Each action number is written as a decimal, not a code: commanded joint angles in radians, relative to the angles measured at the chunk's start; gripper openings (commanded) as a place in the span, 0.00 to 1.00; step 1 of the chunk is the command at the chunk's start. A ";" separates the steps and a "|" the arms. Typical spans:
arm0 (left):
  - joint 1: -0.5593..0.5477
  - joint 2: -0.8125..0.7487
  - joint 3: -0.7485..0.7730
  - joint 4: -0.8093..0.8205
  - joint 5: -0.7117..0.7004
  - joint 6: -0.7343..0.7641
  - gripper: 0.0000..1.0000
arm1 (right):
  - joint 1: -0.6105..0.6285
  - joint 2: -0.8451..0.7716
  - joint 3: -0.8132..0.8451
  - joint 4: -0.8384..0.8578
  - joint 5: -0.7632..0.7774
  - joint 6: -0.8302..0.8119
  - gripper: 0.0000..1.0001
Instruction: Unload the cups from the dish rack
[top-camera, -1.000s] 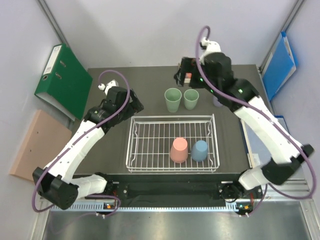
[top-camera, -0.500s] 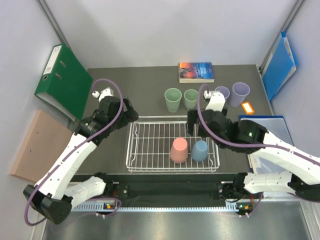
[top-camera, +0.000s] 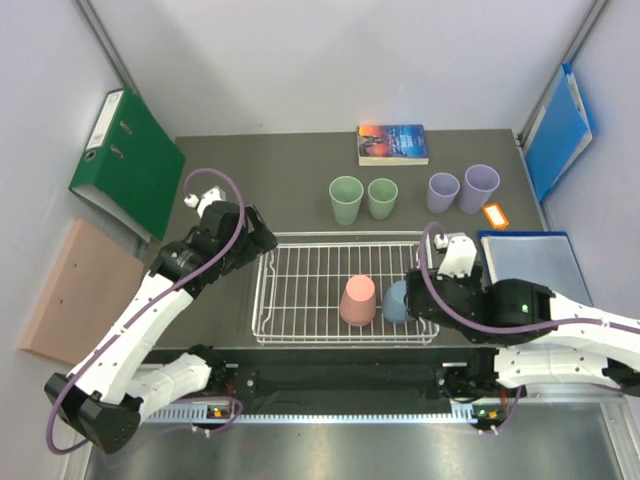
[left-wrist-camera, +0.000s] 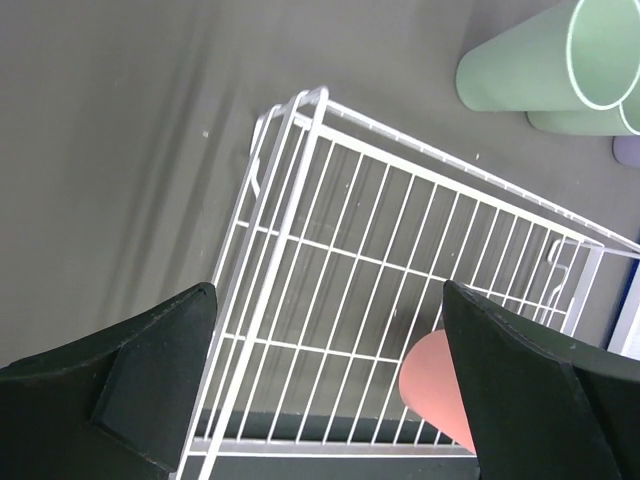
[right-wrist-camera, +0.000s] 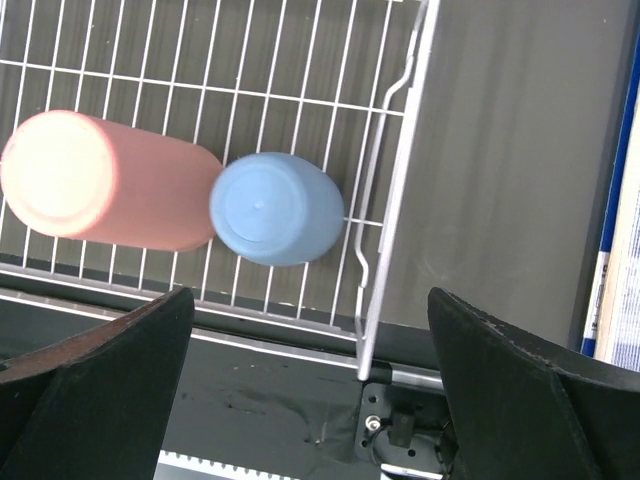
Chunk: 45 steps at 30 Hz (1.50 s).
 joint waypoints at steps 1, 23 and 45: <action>-0.013 -0.005 0.018 -0.055 -0.045 -0.073 0.99 | 0.014 -0.070 -0.042 0.012 0.018 0.005 1.00; -0.024 0.002 0.082 -0.054 0.016 -0.010 0.99 | -0.014 0.176 -0.041 0.265 -0.035 -0.149 1.00; -0.030 0.003 0.059 -0.046 0.012 -0.021 0.99 | -0.258 0.180 -0.170 0.451 -0.210 -0.331 0.93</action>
